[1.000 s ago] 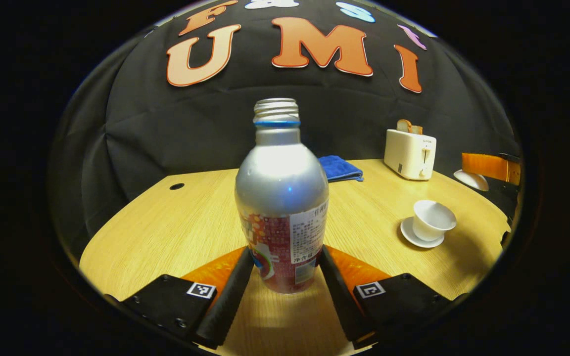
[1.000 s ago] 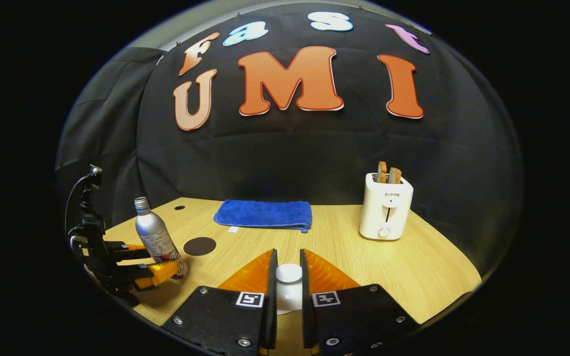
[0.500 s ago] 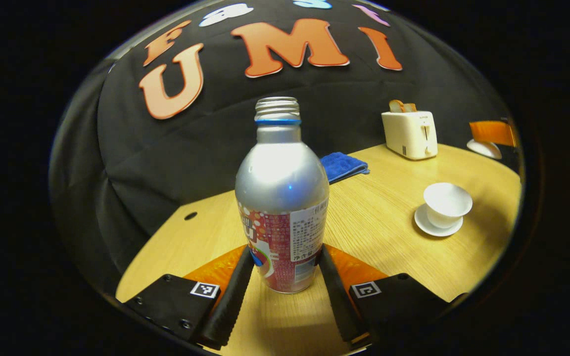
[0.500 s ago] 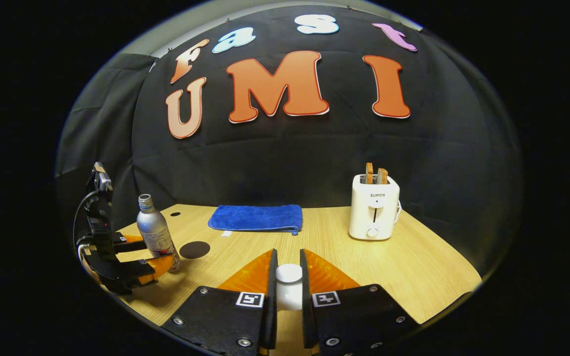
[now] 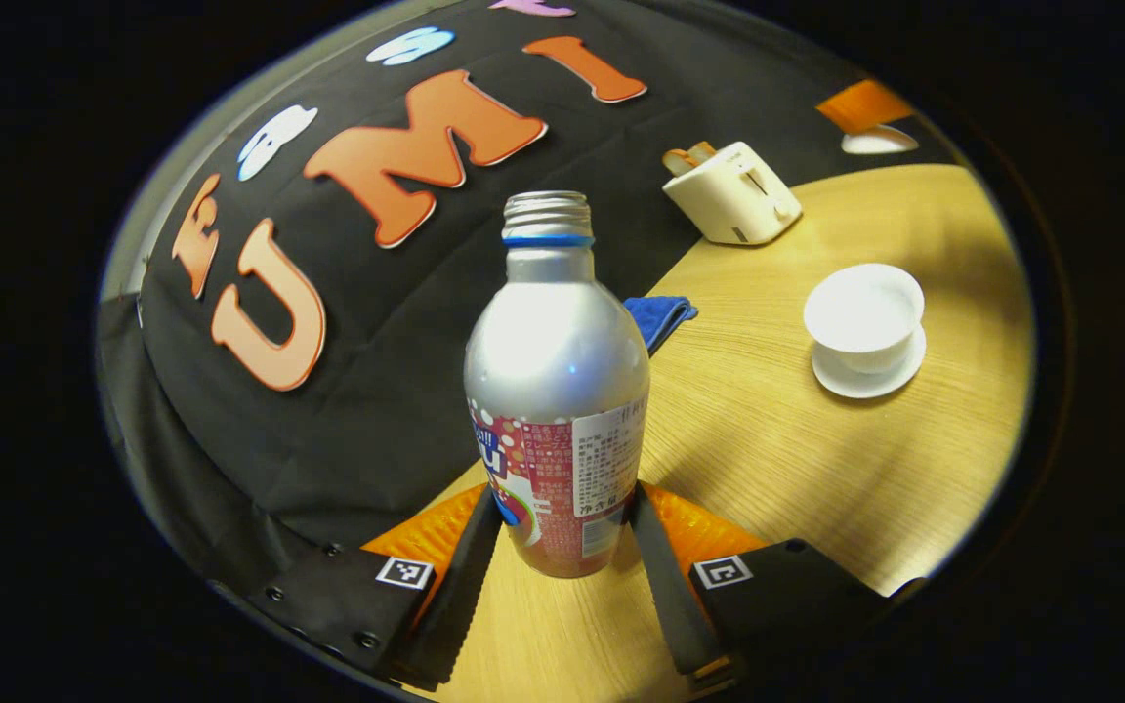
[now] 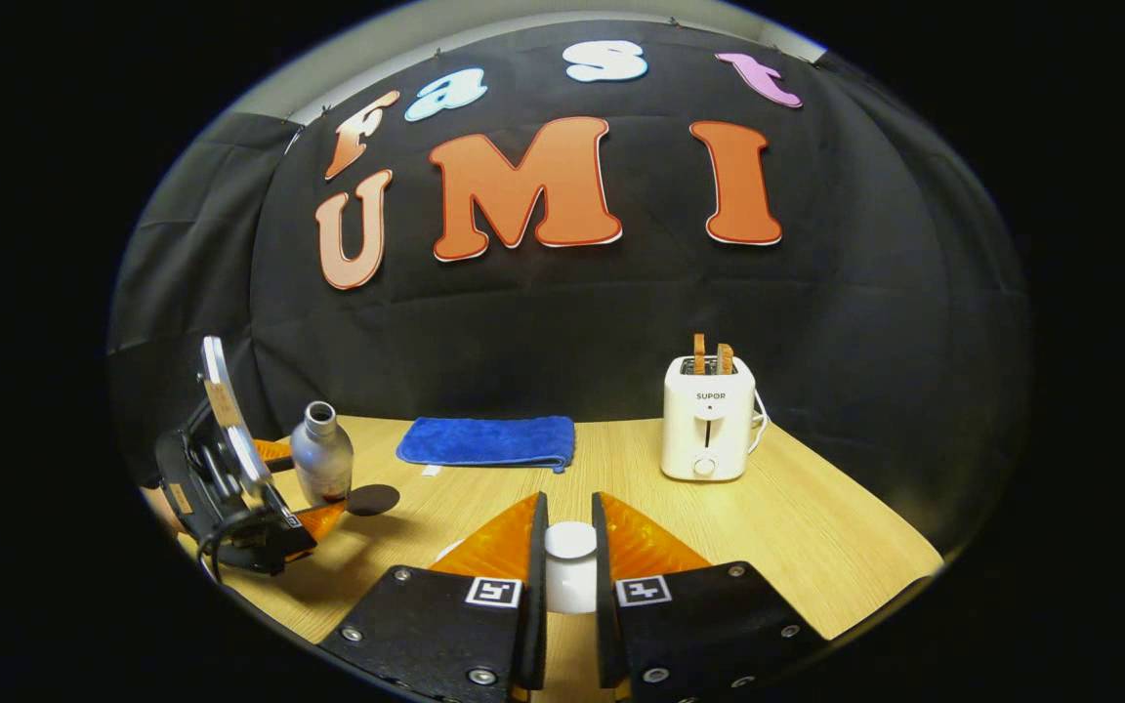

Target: Open the teacup lid with one hand, grasp the water bottle and pour water into the teacup with the other hand; after pouring, place the water bottle on the coaster and then close the teacup lid.

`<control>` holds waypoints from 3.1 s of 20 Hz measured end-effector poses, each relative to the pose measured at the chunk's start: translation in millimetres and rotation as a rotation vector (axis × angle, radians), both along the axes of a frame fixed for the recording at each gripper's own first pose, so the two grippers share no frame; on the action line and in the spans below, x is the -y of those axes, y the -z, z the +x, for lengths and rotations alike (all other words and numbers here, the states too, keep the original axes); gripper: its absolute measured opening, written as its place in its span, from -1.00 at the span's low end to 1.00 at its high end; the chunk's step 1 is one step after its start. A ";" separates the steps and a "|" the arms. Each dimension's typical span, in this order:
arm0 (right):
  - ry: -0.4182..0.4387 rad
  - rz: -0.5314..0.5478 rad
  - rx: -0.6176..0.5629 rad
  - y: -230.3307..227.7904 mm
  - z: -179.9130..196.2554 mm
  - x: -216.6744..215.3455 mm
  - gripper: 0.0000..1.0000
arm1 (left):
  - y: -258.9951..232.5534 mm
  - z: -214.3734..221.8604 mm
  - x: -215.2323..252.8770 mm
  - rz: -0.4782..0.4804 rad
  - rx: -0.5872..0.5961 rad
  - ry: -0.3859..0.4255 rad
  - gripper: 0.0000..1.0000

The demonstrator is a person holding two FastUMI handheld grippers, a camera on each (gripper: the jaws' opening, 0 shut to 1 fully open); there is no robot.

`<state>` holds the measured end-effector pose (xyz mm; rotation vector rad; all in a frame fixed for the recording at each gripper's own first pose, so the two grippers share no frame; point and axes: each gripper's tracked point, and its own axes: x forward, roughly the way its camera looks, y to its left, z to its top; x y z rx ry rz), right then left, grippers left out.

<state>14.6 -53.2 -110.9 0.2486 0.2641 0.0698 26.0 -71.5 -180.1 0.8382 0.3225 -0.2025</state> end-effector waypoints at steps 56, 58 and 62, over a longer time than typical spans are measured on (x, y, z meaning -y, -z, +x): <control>0.021 0.022 0.027 5.9 -27.6 36.6 -0.58 | -69.5 25.4 25.0 1.122 0.051 0.428 0.65; 0.017 0.026 0.023 6.6 -28.0 35.7 -0.58 | -72.7 24.5 24.0 1.141 0.053 0.421 0.64; 0.009 0.023 0.026 7.7 -29.4 35.3 -0.58 | -80.3 30.4 22.6 1.187 0.057 0.433 0.64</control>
